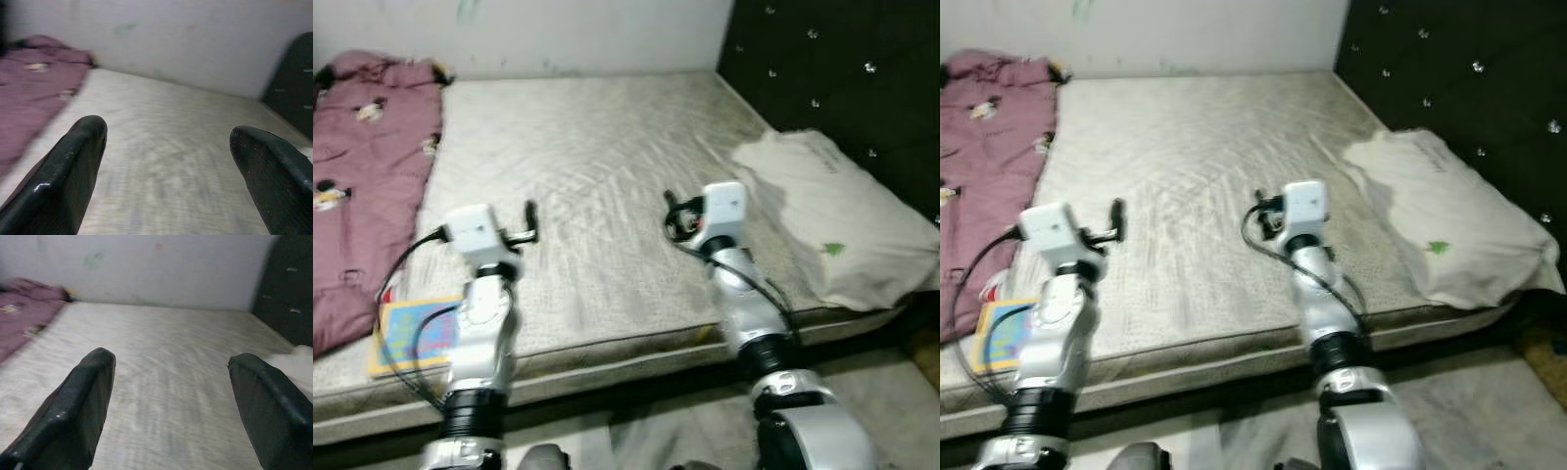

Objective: Clean up the room

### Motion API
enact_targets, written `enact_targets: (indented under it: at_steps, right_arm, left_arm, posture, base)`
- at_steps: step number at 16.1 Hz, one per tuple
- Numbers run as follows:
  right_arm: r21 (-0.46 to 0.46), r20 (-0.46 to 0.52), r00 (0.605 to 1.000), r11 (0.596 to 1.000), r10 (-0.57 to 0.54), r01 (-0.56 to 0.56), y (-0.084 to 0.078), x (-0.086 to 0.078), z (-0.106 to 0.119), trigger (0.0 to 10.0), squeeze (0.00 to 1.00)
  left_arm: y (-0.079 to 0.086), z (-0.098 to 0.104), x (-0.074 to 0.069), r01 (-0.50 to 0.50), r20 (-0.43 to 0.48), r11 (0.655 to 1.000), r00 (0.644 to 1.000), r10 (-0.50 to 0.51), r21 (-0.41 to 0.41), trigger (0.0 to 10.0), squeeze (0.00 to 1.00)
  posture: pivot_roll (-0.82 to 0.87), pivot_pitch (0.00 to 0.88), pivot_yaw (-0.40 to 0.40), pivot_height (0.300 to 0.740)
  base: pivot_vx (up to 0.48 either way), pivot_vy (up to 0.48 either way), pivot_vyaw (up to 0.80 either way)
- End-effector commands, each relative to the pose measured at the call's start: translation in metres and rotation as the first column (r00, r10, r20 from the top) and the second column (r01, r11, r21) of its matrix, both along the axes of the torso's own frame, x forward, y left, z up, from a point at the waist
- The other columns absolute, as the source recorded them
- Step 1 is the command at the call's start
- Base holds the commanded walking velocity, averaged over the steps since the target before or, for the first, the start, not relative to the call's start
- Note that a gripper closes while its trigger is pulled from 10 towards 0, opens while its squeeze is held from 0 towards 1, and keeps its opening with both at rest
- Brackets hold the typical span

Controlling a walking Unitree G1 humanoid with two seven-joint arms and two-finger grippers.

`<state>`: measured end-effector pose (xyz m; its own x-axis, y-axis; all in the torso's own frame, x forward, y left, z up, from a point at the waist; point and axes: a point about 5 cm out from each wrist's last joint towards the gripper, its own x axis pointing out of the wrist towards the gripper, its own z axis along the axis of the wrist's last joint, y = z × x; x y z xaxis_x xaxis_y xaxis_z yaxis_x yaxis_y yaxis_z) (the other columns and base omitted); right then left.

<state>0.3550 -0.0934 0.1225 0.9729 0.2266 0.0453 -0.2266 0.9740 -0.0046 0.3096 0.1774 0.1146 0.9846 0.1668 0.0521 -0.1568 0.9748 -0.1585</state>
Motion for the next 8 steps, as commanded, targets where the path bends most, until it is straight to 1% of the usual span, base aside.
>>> enact_targets:
  at_steps: [1,8]
  right_arm:
    - [-0.010,0.005,1.000,1.000,-0.016,0.016,-0.0082,0.0023,0.0027,10.0,0.00]
    - [-0.020,-0.005,1.000,1.000,-0.007,0.007,-0.0070,0.0019,0.0004,10.0,0.00]
  left_arm:
    - [-0.0074,0.0046,0.0025,0.028,0.015,1.000,0.999,-0.028,-0.004,10.0,0.00]
    - [-0.0077,0.0038,0.0022,0.029,0.011,1.000,1.000,-0.029,-0.004,10.0,0.00]
  posture:
    - [0.08,0.000,-0.018,0.740]
    - [0.08,0.000,-0.020,0.740]
  base:
    - [0.000,0.480,0.00]
    - [0.000,0.480,0.00]
